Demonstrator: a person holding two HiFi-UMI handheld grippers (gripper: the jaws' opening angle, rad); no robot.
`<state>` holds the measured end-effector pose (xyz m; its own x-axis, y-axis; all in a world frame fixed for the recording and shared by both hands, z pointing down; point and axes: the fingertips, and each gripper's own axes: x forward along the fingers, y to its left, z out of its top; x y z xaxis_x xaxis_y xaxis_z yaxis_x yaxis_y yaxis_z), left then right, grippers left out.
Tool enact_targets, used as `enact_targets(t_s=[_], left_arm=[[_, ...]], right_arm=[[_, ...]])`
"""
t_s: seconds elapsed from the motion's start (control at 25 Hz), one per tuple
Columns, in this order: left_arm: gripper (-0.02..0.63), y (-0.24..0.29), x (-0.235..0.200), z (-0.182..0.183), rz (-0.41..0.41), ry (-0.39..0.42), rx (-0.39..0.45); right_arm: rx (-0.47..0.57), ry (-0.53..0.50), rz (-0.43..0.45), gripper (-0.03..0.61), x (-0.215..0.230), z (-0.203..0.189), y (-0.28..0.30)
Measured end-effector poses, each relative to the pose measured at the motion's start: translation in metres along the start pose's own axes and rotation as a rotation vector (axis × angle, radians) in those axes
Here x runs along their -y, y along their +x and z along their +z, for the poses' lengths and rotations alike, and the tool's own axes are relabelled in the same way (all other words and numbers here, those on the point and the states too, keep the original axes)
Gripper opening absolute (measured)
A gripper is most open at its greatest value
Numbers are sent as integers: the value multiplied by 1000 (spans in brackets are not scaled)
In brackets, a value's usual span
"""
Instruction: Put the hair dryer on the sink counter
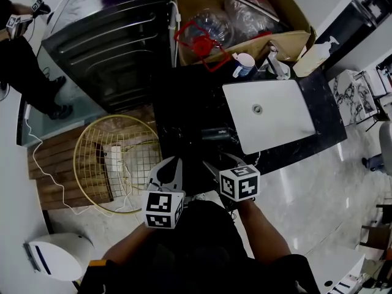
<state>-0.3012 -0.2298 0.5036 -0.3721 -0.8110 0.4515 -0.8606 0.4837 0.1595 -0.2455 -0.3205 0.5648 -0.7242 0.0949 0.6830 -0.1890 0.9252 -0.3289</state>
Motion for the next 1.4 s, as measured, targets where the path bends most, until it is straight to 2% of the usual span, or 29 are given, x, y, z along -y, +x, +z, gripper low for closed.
enact_targets(t_s=[0.36, 0.8, 1.04, 1.24, 1.4], left_arm=[[6, -2, -4, -2, 2, 1, -8], [6, -8, -3, -3, -23, 12, -5], [6, -12, 4, -5, -52, 30, 1], [6, -22, 6, 0, -73, 43, 25], [6, -32, 7, 0, -98, 54, 45]], right_arm=[[-55, -53, -48, 265, 4, -10, 11], [-57, -131, -117, 266, 3, -19, 11], [-58, -157, -120, 273, 2, -21, 13], [-17, -152, -131, 304, 0, -13, -4], [44, -122, -178, 305, -3, -15, -31]])
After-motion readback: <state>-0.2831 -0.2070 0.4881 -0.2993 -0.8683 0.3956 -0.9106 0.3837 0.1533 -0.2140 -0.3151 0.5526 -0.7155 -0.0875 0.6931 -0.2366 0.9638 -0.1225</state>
